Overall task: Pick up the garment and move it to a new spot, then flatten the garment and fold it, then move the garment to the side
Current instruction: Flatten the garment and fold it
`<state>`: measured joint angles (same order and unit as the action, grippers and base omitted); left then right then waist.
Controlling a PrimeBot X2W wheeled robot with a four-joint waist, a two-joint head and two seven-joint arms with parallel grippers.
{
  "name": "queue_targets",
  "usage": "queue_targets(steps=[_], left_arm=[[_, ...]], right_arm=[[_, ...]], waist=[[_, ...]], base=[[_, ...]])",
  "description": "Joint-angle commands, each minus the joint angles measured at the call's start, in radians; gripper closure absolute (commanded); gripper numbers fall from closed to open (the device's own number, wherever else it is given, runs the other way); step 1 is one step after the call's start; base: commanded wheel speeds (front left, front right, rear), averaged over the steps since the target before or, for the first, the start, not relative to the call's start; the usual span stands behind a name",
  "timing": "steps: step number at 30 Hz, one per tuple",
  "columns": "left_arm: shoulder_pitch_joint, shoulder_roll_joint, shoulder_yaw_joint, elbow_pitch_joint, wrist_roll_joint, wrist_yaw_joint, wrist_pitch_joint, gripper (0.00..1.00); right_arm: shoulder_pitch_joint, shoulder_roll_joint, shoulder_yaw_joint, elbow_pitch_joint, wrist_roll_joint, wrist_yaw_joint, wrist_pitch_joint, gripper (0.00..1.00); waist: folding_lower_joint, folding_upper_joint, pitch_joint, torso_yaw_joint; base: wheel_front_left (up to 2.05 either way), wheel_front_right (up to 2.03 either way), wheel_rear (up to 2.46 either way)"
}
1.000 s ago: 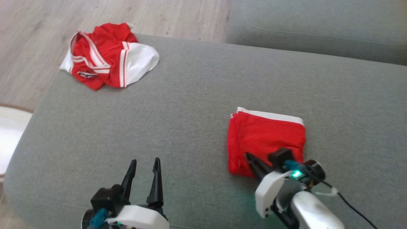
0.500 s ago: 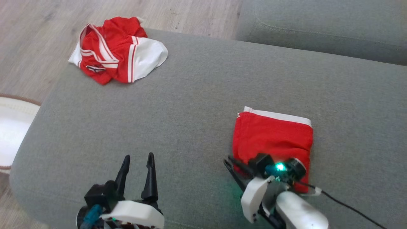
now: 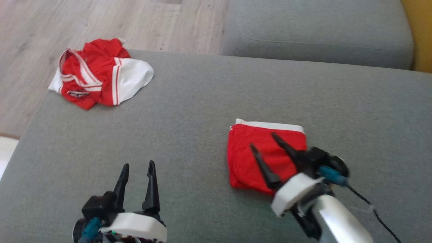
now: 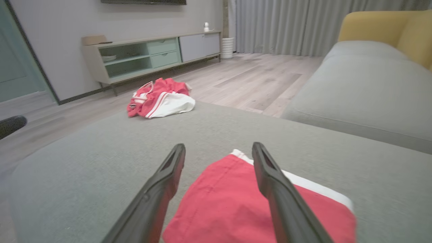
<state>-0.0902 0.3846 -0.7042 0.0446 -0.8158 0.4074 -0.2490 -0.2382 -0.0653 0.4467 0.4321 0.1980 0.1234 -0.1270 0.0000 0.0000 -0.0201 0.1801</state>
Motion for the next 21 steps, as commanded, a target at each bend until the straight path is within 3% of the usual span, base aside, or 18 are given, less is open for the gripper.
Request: queue_targets(steps=[1, 13, 21], left_arm=[[-0.02, 0.018, 0.038, -0.03, 0.014, -0.004, -0.011, 0.0], [0.028, 0.01, 0.031, 0.008, 0.033, -0.027, -0.012, 0.0], [0.068, 0.039, 0.056, 0.031, 0.039, -0.053, -0.012, 0.0]], right_arm=[[0.016, 0.015, -0.035, -0.067, -0.019, 0.007, 0.004, 0.0], [0.268, 0.015, -0.321, -0.317, -0.032, 0.007, 0.035, 0.0], [0.34, 0.015, -0.386, -0.38, -0.014, 0.007, 0.042, 0.0]], waist=[[0.0, 0.0, -0.015, -0.019], [0.0, 0.0, -0.049, -0.056], [0.0, 0.0, -0.059, -0.066]], base=[[0.0, 0.0, 0.0], [0.0, 0.0, 0.0], [0.0, 0.0, 0.0]])
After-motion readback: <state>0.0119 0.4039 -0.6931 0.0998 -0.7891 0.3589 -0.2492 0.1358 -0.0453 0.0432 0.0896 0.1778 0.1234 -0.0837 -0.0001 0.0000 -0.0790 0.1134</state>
